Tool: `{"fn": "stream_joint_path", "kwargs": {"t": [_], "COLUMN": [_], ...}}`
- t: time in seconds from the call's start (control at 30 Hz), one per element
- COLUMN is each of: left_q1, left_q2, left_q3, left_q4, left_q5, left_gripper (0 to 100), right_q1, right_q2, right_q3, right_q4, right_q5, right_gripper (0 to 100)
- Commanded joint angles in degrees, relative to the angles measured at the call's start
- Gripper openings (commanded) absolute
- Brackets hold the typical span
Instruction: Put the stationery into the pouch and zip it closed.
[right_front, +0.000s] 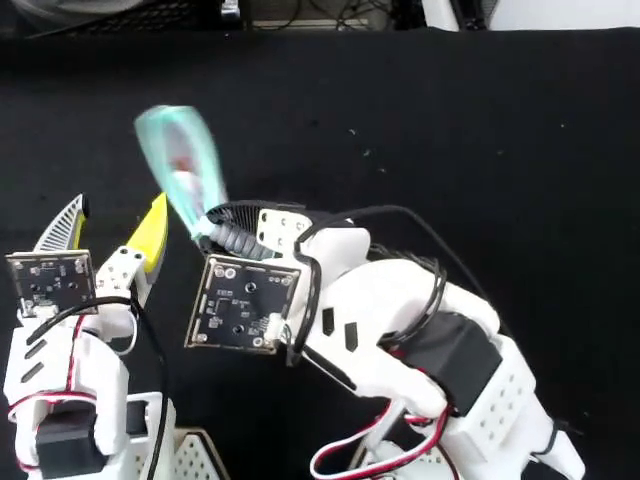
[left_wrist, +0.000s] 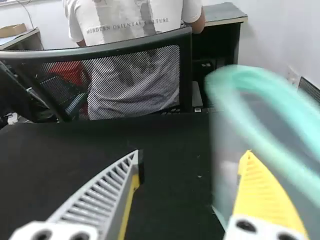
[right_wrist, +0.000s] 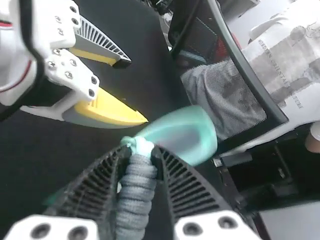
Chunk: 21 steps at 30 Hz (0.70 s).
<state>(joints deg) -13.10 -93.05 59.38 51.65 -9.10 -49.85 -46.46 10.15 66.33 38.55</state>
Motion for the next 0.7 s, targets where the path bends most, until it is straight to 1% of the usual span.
{"fn": "stream_joint_path", "kwargs": {"t": [0.0, 0.1, 0.23, 0.47, 0.53, 0.67], "left_q1": [-0.75, -0.75, -0.57, 0.04, 2.68, 10.42], "left_q2": [0.44, 0.44, -0.18, -0.18, -0.18, -0.18], "left_q3": [-0.31, -0.31, -2.33, -17.80, -21.93, -30.29], "left_q4": [-1.23, -0.79, 3.52, 18.81, 23.47, 32.44], "left_q5": [-0.18, -0.18, -0.35, -0.53, -0.88, -3.52], "left_gripper": [31, 31, 31, 31, 31, 31], "right_q1": [-1.41, -1.41, -1.32, -1.23, -1.14, -1.14], "right_q2": [-2.59, -2.51, -2.51, -2.51, -2.51, -2.51], "right_q3": [-3.12, -2.15, 0.22, 3.38, 3.30, 3.30], "right_q4": [0.00, -0.44, -2.90, -7.91, -8.09, -8.18], "right_q5": [0.53, 0.53, 0.53, 0.35, 0.26, 0.26], "right_gripper": [1.3, 1.3, 1.3, 1.3, 1.3, 1.3]}}
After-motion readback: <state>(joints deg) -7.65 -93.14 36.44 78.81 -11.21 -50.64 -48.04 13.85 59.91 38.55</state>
